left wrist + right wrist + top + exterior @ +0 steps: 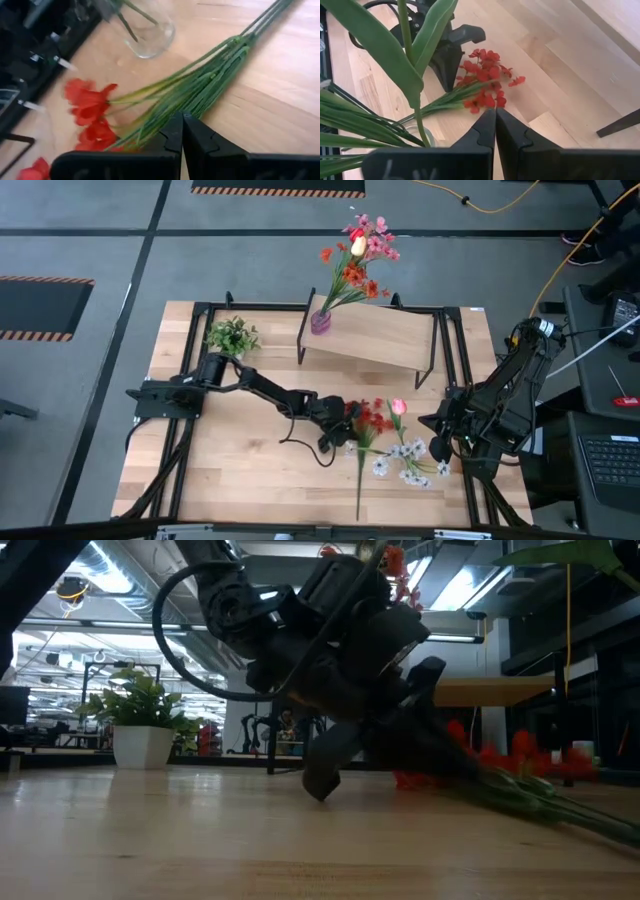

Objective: Pick and place flowers into a vace then onto a shelf
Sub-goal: Put the orange flowers into the transparent vase

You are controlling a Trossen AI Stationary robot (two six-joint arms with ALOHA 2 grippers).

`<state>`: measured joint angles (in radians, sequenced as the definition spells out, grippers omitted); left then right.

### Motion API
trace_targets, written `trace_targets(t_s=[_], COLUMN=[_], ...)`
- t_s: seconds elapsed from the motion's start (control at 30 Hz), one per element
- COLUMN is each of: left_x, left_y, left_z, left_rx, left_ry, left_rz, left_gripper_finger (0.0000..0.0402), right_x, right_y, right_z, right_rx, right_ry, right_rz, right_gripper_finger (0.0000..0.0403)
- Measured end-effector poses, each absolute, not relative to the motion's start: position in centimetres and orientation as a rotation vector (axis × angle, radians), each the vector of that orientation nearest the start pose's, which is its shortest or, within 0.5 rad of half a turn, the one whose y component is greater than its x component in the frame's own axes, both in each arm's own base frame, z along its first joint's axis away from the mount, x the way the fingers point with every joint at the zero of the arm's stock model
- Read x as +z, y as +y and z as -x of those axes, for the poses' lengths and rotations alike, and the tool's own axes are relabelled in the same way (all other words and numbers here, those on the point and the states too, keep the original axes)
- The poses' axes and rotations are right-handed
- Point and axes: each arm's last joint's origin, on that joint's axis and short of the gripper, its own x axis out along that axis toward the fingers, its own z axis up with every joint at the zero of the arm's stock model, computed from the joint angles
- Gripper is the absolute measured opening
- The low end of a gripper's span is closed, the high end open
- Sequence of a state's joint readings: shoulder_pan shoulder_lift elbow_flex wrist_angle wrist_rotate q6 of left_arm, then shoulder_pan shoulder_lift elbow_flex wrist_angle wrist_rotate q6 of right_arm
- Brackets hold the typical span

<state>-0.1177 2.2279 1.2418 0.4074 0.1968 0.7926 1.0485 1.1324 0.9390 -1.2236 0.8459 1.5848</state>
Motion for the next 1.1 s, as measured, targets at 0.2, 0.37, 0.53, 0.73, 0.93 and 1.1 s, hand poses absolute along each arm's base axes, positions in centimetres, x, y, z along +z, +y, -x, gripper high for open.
trace_targets(t_s=[0.2, 0.37, 0.53, 0.73, 0.93, 1.1], left_x=[10.4, 10.9, 11.1, 11.8, 14.3, 15.9], left_y=[-5.7, -5.6, -6.0, -6.6, -7.0, -7.6], left_z=[-43.4, -42.3, -41.6, -41.0, -39.1, -39.3], left_rx=[-0.553, -0.539, -0.493, -0.481, -0.483, -0.456], left_ry=[0.5, 0.667, 0.775, 0.823, 0.918, 0.833], left_rz=[-0.782, -0.791, -0.801, -0.788, -0.793, -0.793], left_gripper_finger=[0.0002, 0.0002, 0.0002, 0.0002, 0.0002, 0.0002], right_x=[26.8, 26.8, 26.8, 26.8, 26.8, 26.8], right_y=[13.9, 13.9, 13.9, 13.9, 13.9, 13.9], right_z=[-10.5, -10.5, -10.5, -10.5, -10.5, -10.5], right_rx=[-0.447, -0.441, -0.44, -0.44, -0.441, -0.44], right_ry=[0.664, 0.667, 0.666, 0.666, 0.666, 0.668], right_rz=[-0.344, -0.325, -0.323, -0.323, -0.323, -0.319], right_gripper_finger=[0.0016, 0.0016, 0.0016, 0.0016, 0.0016, 0.0016])
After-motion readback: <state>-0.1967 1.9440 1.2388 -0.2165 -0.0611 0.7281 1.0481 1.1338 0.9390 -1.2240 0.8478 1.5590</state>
